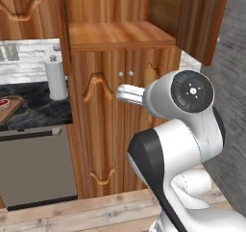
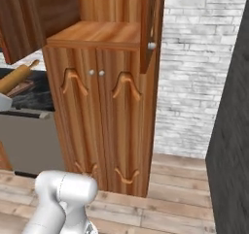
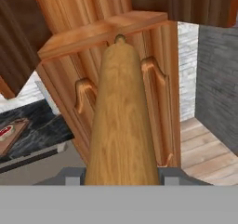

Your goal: Open the cabinet, retrieve the rolling pin, and place it next to the meat on the cutting board to prepare for tenderizing.

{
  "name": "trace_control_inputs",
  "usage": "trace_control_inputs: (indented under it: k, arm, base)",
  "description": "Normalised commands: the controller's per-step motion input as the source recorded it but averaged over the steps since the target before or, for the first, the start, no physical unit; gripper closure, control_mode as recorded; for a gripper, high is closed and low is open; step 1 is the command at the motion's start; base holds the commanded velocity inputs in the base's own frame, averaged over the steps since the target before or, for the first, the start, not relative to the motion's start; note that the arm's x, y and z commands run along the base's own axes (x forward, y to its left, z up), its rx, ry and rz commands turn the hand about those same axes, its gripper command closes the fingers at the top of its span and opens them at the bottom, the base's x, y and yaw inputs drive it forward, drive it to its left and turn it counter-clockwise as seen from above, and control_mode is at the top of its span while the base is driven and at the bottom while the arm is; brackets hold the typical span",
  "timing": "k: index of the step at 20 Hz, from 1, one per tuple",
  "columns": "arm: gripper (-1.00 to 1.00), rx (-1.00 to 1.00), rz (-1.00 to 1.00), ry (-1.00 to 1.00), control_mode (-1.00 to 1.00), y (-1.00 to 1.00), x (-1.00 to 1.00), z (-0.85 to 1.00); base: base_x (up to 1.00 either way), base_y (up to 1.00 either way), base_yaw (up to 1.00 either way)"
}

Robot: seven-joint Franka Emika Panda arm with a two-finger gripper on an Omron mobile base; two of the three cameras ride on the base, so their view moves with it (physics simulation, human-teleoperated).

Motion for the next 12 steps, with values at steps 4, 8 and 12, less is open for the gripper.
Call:
trace_control_inputs:
  k: [4, 8, 12]
  arm:
    - [1.00, 0.00, 0.00, 0.00, 1.00, 0.00, 0.00, 0.00]
    - [1.00, 0.00, 0.00, 0.00, 1.00, 0.00, 0.00, 0.00]
    - [1.00, 0.00, 0.00, 0.00, 1.00, 0.00, 0.00, 0.00]
  base:
    - [-0.75, 0.51, -0.01]
    - [-0.59, 0.74, -0.02]
    - [-0.43, 0.90, -0.02]
